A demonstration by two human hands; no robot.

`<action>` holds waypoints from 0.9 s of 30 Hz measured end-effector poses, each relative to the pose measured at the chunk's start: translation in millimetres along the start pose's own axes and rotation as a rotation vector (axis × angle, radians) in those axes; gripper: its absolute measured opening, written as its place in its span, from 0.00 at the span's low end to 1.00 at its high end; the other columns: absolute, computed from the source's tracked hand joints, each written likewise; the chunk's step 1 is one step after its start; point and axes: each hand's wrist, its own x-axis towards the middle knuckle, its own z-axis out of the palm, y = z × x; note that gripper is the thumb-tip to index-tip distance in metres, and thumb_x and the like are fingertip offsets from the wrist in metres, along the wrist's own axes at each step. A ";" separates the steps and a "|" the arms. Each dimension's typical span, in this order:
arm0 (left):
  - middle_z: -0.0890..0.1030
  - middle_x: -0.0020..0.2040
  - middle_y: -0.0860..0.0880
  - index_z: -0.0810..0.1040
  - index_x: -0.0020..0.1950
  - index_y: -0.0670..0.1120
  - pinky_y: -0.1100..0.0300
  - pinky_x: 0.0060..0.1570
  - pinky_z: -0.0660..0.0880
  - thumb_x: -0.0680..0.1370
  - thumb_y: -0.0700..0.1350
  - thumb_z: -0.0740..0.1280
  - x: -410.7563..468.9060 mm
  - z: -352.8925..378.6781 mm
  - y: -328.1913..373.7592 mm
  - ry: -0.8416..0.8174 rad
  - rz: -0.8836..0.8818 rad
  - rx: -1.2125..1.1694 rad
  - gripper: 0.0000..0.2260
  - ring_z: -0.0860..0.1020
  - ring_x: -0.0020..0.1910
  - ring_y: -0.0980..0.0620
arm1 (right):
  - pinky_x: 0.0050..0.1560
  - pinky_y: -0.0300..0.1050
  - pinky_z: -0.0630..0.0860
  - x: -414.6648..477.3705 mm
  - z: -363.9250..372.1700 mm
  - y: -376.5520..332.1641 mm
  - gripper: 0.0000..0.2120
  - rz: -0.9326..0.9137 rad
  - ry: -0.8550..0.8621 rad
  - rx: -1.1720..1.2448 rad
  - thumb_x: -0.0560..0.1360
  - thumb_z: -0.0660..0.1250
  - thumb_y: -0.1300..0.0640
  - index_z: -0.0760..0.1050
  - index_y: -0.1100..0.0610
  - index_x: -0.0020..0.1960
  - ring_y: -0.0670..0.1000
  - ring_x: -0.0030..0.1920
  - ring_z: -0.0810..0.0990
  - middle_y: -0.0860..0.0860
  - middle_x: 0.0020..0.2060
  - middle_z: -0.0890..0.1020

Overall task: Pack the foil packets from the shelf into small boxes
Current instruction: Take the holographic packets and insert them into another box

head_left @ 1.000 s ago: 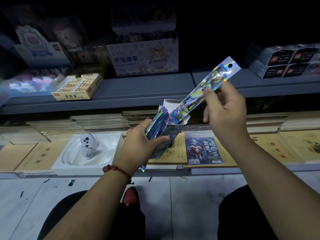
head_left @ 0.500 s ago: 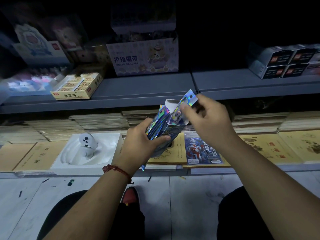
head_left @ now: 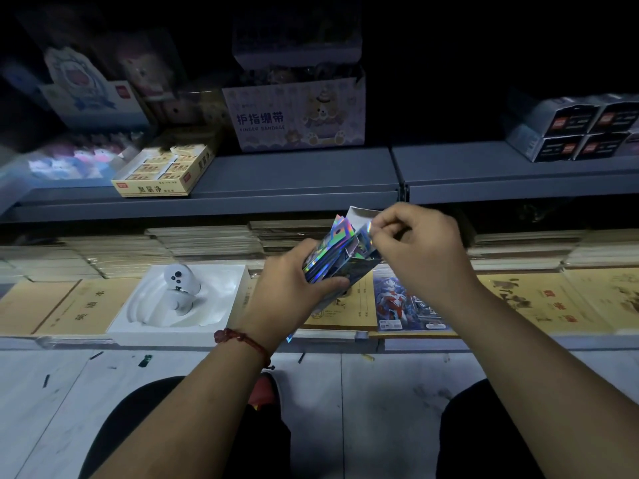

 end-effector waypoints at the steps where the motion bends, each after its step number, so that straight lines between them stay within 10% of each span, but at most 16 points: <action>1: 0.82 0.39 0.61 0.78 0.49 0.59 0.72 0.38 0.71 0.69 0.52 0.81 0.0 0.0 -0.6 -0.002 0.004 0.003 0.15 0.79 0.40 0.65 | 0.34 0.42 0.75 0.0 -1.0 -1.2 0.05 -0.008 0.009 -0.009 0.76 0.70 0.58 0.81 0.51 0.42 0.44 0.29 0.75 0.48 0.32 0.81; 5: 0.83 0.41 0.58 0.80 0.54 0.55 0.57 0.42 0.79 0.69 0.56 0.80 -0.2 1.6 -3.9 -0.019 0.019 0.027 0.18 0.80 0.41 0.60 | 0.36 0.44 0.79 -2.7 0.4 -2.8 0.06 -0.012 -0.023 -0.080 0.76 0.70 0.60 0.84 0.52 0.43 0.45 0.35 0.80 0.46 0.33 0.83; 27: 0.82 0.39 0.56 0.80 0.52 0.53 0.52 0.40 0.78 0.69 0.58 0.79 -0.6 2.9 -2.6 -0.001 0.073 0.046 0.17 0.79 0.39 0.56 | 0.38 0.49 0.78 -4.2 4.7 -8.3 0.05 -0.191 -0.076 -0.253 0.75 0.68 0.66 0.82 0.61 0.43 0.53 0.38 0.78 0.54 0.38 0.79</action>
